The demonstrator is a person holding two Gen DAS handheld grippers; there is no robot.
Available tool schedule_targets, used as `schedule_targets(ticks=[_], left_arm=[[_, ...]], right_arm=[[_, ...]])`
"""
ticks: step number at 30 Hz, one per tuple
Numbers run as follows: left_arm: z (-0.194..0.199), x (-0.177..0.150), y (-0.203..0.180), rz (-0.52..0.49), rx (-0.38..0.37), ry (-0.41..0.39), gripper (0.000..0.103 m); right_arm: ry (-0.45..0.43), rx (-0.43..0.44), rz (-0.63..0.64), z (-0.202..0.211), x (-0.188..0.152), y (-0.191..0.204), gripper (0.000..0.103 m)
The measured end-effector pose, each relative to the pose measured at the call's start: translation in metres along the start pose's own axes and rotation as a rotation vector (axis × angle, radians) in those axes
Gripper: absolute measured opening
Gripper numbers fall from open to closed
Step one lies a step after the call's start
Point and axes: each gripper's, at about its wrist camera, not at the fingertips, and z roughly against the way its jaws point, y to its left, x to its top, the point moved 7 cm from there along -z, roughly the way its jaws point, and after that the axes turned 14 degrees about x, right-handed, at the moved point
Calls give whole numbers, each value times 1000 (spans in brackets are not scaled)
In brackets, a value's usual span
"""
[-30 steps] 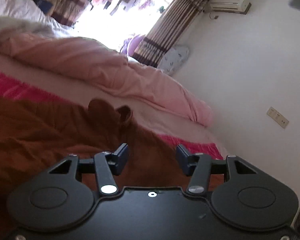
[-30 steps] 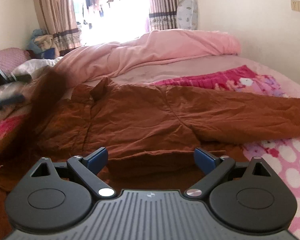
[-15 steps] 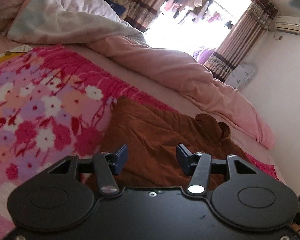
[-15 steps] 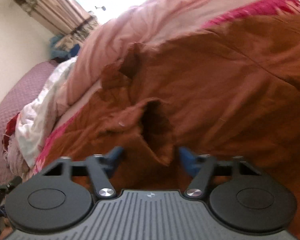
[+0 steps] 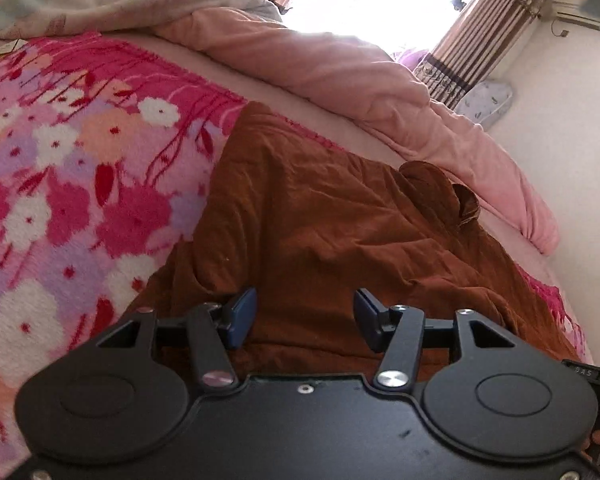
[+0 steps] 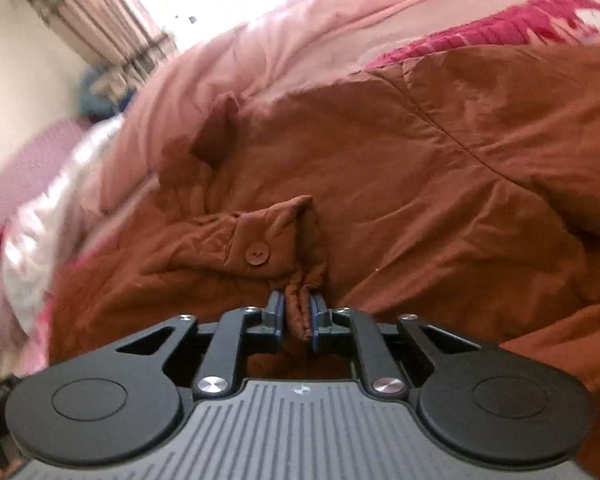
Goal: Fold large clothes
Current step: 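Carry the sleeve across the jacket body and open the left tool, then reach to the other sleeve and close the right tool on it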
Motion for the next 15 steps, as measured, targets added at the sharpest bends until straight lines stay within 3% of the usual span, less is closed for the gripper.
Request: schedule_targets(ticks=[2,3,8,11,15], left_arm=[[10,6,-3,-4,-4,-1,55],[17,12,-7,-6,-20,-14,55],[35,38,-25,-49,-20,-111,56],[17,40,-30,-70,18,-89,56],[-12,28,-24,-96,75,-42,56]], right_arm=[[-19,-3,-3,7,3,3,33],[-35,-17,11,14,6,6,36],[-134,35,173,38,23,56,39],[-82,70,223,22,18,74,39],[5,13,218,-13,2,62,39]])
